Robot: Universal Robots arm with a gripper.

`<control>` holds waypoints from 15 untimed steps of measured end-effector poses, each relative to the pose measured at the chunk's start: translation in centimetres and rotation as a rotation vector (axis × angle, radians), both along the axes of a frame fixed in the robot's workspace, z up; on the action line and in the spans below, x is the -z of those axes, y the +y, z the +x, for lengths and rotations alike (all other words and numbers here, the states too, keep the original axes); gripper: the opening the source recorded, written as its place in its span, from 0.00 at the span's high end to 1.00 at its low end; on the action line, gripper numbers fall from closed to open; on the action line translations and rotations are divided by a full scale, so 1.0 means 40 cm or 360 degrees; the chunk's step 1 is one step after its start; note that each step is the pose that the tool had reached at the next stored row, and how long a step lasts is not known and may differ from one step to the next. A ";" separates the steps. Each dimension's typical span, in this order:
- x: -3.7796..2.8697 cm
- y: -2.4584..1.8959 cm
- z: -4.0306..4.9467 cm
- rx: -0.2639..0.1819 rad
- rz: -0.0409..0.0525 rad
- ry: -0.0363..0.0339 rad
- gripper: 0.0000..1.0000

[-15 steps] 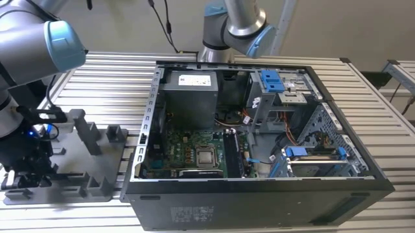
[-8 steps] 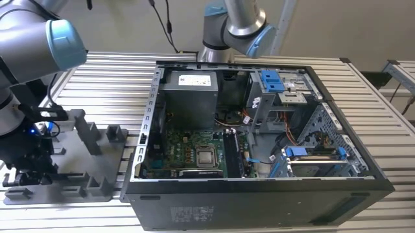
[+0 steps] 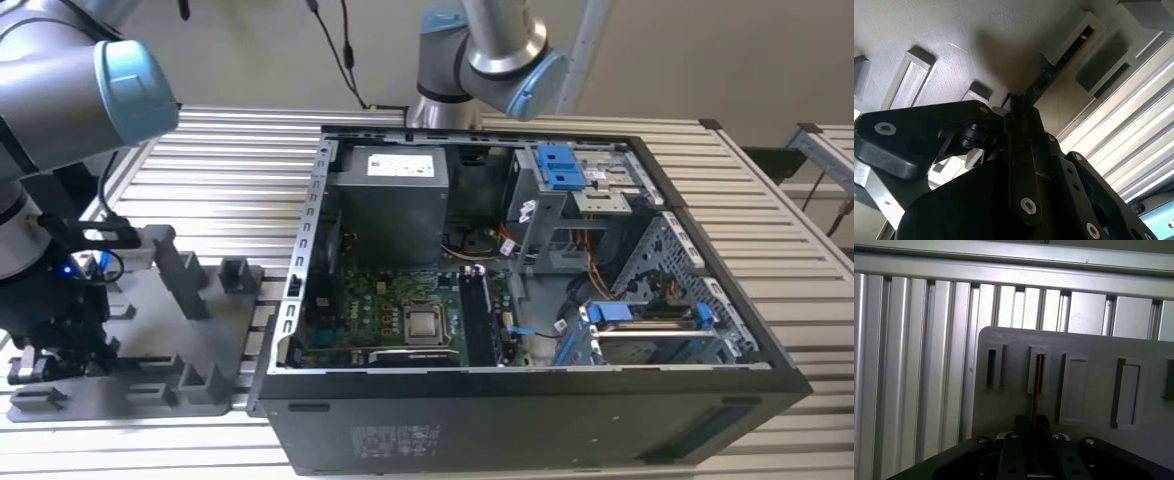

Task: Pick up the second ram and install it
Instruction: 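Pick up the second ram and move it above second insertion slot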

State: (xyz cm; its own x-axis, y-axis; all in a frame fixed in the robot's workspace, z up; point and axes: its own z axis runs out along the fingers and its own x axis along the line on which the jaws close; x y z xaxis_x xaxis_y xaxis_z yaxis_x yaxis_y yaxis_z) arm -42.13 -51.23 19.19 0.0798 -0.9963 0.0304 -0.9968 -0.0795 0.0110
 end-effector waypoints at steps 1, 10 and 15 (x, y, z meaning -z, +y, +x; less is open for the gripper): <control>0.000 0.000 0.000 0.0000 0.0000 0.0000 0.77; 0.000 0.000 0.000 0.0000 0.0000 0.0000 0.86; 0.000 0.000 0.000 0.0000 0.0000 0.0000 0.86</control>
State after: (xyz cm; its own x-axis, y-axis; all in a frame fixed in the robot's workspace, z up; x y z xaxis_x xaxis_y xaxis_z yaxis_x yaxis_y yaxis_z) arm -42.13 -51.21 19.19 0.0799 -0.9963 0.0305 -0.9968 -0.0796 0.0110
